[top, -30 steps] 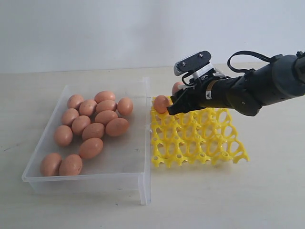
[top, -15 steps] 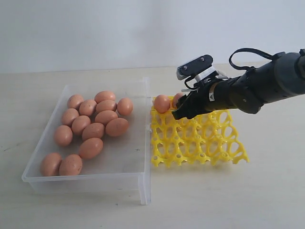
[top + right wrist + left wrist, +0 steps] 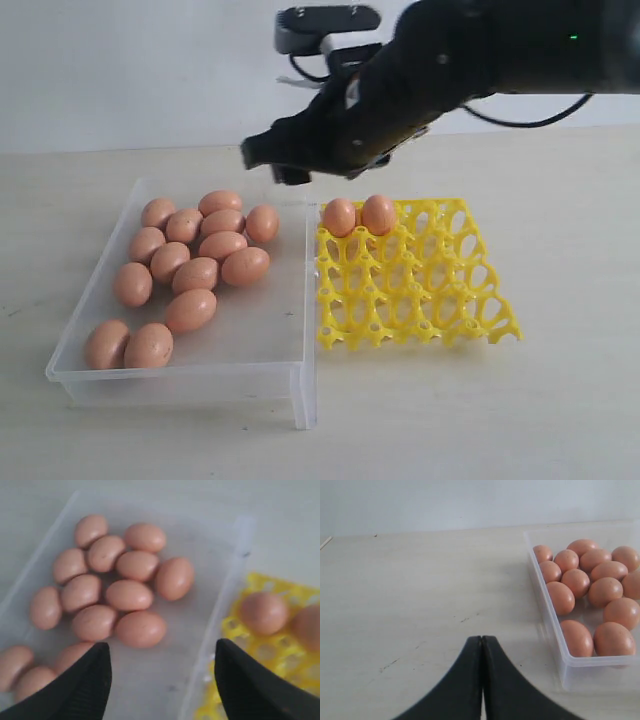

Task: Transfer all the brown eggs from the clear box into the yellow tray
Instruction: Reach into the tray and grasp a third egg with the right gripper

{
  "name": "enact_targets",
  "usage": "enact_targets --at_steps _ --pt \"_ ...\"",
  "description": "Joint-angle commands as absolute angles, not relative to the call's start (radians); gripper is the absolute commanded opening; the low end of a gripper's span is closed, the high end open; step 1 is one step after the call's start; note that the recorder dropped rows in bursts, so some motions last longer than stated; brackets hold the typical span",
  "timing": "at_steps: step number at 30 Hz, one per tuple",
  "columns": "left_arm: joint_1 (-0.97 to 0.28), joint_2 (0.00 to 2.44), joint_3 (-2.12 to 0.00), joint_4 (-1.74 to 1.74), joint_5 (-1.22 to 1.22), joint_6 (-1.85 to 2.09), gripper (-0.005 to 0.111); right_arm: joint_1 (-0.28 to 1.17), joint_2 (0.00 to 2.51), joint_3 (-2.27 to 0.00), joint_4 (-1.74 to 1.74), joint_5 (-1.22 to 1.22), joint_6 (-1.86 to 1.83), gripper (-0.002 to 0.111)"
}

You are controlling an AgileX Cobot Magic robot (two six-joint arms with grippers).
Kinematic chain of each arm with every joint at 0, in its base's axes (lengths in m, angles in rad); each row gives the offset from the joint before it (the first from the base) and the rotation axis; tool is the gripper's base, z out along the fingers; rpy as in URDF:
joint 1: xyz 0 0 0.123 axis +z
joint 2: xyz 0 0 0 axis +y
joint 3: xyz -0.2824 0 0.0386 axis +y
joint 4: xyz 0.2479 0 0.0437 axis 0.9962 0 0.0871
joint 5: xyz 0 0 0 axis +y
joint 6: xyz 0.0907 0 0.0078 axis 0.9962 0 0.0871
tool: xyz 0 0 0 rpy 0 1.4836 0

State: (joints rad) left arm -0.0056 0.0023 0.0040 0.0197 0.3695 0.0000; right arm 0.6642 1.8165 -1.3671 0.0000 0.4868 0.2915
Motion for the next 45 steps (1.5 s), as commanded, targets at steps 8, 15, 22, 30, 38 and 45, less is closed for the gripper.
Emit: enact_targets --at_steps 8,15,22,30,38,45 --pt "-0.01 0.0 0.0 0.016 0.361 0.0 0.0 0.765 2.163 -1.754 0.263 0.927 0.339 0.058" --pt "-0.01 0.0 0.0 0.016 0.361 0.0 0.0 0.767 2.264 -1.857 0.281 0.941 0.635 0.058" --pt "-0.01 0.0 0.0 0.016 0.361 0.0 0.0 0.767 2.324 -1.864 0.3 0.856 0.727 0.058" --pt "-0.01 0.0 0.0 0.016 0.361 0.0 0.0 0.767 2.42 -1.96 0.3 0.843 0.729 0.051" --pt "-0.01 0.0 0.0 0.016 0.361 0.0 0.0 0.767 2.378 -1.961 0.239 0.839 0.644 0.0" --pt "-0.01 0.0 0.0 0.016 0.361 0.0 0.0 0.767 2.175 -1.838 -0.131 0.701 0.473 0.0"
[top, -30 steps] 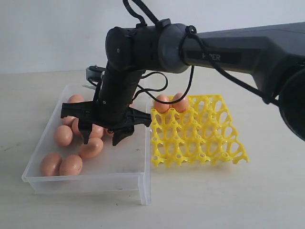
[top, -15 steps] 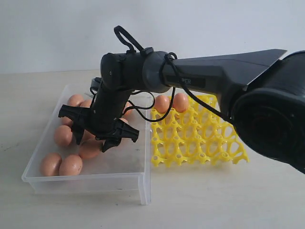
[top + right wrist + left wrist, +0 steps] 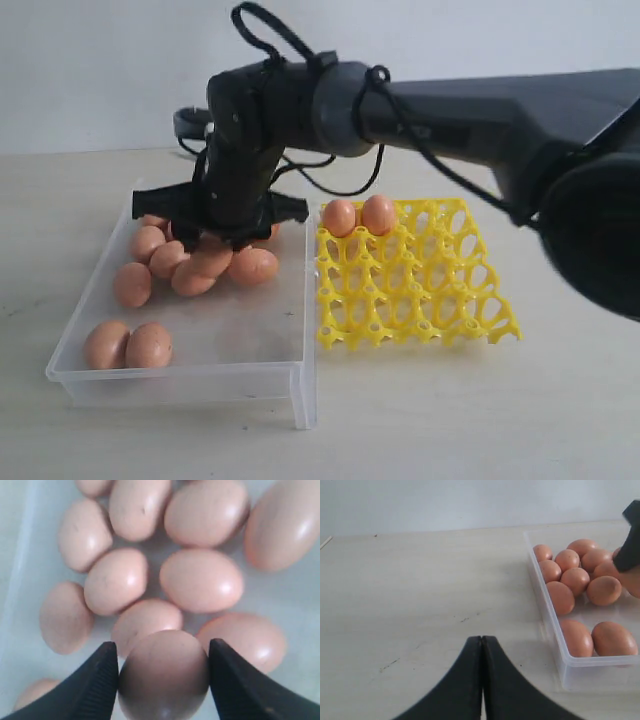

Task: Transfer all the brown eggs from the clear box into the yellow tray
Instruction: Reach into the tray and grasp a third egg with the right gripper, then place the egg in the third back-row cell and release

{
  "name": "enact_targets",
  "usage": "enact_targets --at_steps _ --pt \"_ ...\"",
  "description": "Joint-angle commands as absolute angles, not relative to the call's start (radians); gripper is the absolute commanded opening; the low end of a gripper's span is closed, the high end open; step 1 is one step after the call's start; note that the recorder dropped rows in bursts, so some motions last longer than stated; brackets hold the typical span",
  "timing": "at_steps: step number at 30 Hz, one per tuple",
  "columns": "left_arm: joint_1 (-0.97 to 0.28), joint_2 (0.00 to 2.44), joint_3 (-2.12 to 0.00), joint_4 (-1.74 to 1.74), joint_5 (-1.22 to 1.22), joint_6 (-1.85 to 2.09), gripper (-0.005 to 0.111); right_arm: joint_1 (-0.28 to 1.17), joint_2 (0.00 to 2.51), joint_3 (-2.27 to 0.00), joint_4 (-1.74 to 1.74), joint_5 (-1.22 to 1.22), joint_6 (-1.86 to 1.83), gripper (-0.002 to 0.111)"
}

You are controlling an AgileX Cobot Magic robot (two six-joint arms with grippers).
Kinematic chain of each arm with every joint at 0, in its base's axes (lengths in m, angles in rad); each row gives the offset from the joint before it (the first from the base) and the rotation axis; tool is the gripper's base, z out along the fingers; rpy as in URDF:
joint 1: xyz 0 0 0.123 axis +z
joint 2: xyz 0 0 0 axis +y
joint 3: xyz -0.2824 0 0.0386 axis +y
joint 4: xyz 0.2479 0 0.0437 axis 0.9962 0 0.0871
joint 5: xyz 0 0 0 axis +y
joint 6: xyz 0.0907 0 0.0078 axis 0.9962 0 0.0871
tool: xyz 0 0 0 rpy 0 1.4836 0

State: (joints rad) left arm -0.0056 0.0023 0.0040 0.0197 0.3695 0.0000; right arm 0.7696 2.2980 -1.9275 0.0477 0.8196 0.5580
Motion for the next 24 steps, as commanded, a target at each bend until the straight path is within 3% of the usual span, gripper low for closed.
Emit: enact_targets --at_steps 1,6,12,24 --pt "-0.01 0.0 0.0 0.016 0.361 0.0 0.0 0.753 2.111 -1.757 -0.234 0.609 0.473 0.0" --pt "-0.01 0.0 0.0 0.016 0.361 0.0 0.0 0.619 1.897 -1.417 -0.485 0.295 0.481 0.0" --pt "-0.01 0.0 0.0 0.016 0.361 0.0 0.0 0.438 1.862 -1.216 -0.694 0.045 0.666 0.0" --pt "-0.01 0.0 0.0 0.016 0.361 0.0 0.0 0.323 1.983 -1.196 -0.696 -0.047 0.675 0.0"
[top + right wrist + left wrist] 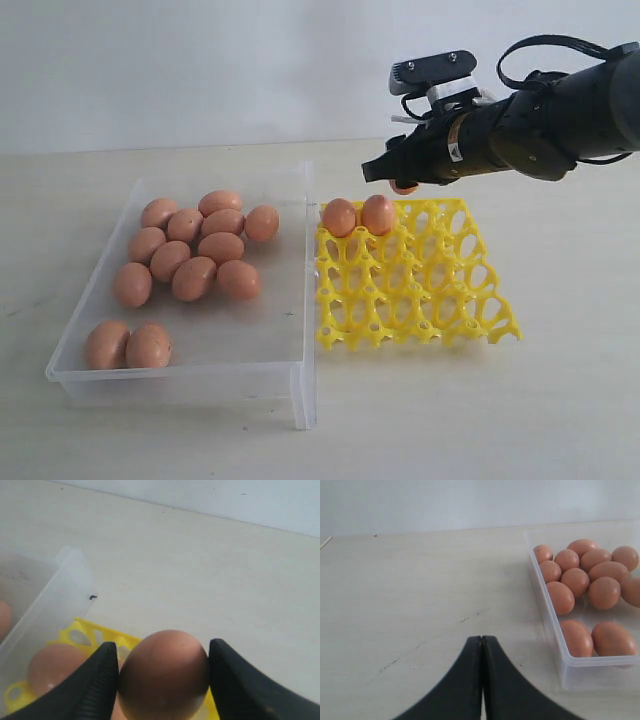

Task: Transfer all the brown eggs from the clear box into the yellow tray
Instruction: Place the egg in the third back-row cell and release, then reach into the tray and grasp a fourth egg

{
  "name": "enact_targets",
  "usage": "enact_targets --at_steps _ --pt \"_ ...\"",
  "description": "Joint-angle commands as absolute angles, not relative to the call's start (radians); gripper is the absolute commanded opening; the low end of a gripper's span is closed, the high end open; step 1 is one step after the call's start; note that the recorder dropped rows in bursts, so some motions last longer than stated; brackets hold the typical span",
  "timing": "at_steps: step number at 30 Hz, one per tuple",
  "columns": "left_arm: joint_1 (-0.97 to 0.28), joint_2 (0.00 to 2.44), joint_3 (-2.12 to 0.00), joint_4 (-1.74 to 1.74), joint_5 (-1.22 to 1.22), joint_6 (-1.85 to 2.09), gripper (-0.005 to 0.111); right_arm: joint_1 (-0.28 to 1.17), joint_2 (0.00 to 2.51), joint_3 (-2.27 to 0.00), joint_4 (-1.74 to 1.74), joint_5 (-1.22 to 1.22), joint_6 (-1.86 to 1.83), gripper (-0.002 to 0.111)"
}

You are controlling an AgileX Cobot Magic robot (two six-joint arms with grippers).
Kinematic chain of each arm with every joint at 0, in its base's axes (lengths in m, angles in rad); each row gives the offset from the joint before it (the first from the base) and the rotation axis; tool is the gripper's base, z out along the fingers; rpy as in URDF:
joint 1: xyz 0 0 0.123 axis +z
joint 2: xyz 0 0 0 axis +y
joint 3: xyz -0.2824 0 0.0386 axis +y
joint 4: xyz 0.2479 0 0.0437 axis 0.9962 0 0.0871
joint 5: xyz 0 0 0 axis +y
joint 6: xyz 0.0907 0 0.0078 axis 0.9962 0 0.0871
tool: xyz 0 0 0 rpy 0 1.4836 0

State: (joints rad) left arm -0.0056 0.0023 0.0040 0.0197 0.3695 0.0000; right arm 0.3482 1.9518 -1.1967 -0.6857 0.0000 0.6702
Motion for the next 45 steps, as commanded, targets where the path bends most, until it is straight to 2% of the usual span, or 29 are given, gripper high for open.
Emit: enact_targets --at_steps 1,13,16,21,23,30,34,39,45 --pt "-0.01 0.0 0.0 0.016 0.361 0.0 0.0 0.317 1.992 -1.196 -0.696 -0.049 0.673 0.0" --pt "-0.01 0.0 0.0 0.016 0.361 0.0 0.0 0.299 2.039 -1.203 -0.686 -0.072 0.629 0.002" --pt "-0.01 0.0 0.0 0.016 0.361 0.0 0.0 0.299 2.039 -1.203 -0.686 -0.074 0.629 0.016" --pt "-0.01 0.0 0.0 0.016 0.361 0.0 0.0 0.299 2.039 -1.203 -0.674 -0.069 0.65 0.053" --pt "-0.01 0.0 0.0 0.016 0.361 0.0 0.0 0.299 2.039 -1.203 -0.666 -0.05 0.666 0.06" --pt "-0.01 0.0 0.0 0.016 0.361 0.0 0.0 0.309 1.938 -1.203 -0.663 0.109 0.666 0.059" --pt "-0.01 0.0 0.0 0.016 0.361 0.0 0.0 0.388 1.826 -1.206 -0.588 0.225 0.619 0.059" --pt "-0.01 0.0 0.0 0.016 0.361 0.0 0.0 0.539 1.786 -1.23 -0.113 0.31 0.431 0.059" --pt "-0.01 0.0 0.0 0.016 0.361 0.0 0.0 0.662 1.916 -1.41 0.311 0.498 0.34 0.059"
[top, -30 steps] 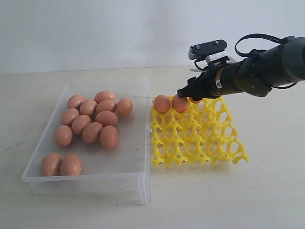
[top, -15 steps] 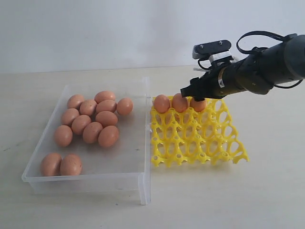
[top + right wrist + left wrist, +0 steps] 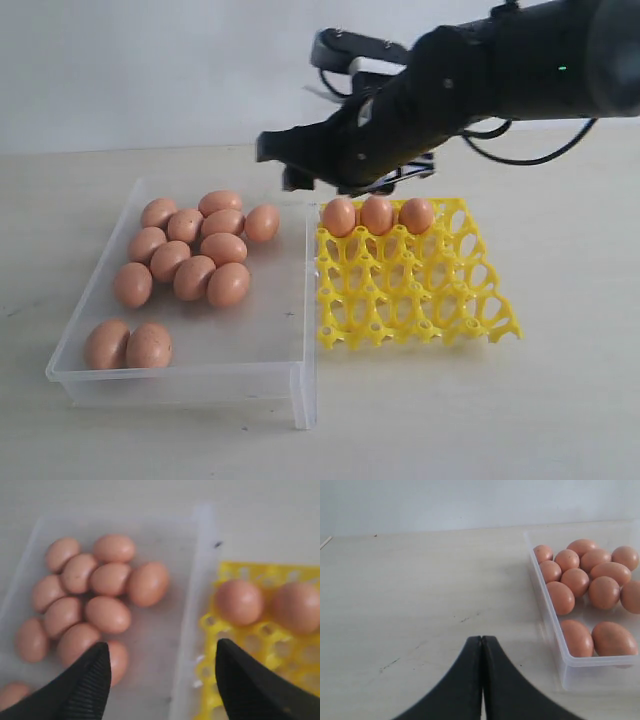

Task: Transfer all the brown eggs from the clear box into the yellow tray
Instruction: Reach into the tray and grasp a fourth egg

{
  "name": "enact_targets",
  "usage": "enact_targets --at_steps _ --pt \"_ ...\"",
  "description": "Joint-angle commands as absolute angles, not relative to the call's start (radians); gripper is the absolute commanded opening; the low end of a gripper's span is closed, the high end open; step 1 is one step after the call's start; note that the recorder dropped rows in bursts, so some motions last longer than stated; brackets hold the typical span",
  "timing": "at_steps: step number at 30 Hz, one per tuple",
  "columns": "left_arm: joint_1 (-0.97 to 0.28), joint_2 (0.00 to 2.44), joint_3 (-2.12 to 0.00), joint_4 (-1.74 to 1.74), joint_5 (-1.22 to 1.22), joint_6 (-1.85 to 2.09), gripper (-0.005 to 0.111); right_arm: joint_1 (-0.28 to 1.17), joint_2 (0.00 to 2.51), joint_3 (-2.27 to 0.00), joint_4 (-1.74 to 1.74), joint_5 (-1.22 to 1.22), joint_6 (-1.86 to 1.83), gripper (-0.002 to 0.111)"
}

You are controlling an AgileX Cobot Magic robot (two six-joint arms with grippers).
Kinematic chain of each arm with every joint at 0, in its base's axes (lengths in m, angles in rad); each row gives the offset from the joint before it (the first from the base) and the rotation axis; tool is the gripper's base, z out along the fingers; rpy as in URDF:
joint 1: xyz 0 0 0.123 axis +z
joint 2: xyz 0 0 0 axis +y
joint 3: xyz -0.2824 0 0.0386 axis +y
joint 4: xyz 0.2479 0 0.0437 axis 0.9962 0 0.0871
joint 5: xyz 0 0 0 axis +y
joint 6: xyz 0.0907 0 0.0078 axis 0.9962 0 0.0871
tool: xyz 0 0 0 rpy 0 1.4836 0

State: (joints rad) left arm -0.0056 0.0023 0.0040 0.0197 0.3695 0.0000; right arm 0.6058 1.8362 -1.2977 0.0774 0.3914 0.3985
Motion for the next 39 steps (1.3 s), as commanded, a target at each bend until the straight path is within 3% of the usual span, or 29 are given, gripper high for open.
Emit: enact_targets --at_steps 1,10,15,39 --pt "-0.01 0.0 0.0 0.016 0.361 0.0 0.0 0.67 1.946 -1.449 0.327 0.523 0.34 0.059" --pt "-0.01 0.0 0.0 0.016 0.361 0.0 0.0 0.675 2.167 -1.745 0.307 0.772 0.638 0.059" --pt "-0.01 0.0 0.0 0.016 0.361 0.0 0.0 0.675 2.227 -1.801 0.229 0.869 0.733 0.059" --pt "-0.01 0.0 0.0 0.016 0.361 0.0 0.0 0.707 2.357 -1.837 0.285 0.736 0.704 0.057"
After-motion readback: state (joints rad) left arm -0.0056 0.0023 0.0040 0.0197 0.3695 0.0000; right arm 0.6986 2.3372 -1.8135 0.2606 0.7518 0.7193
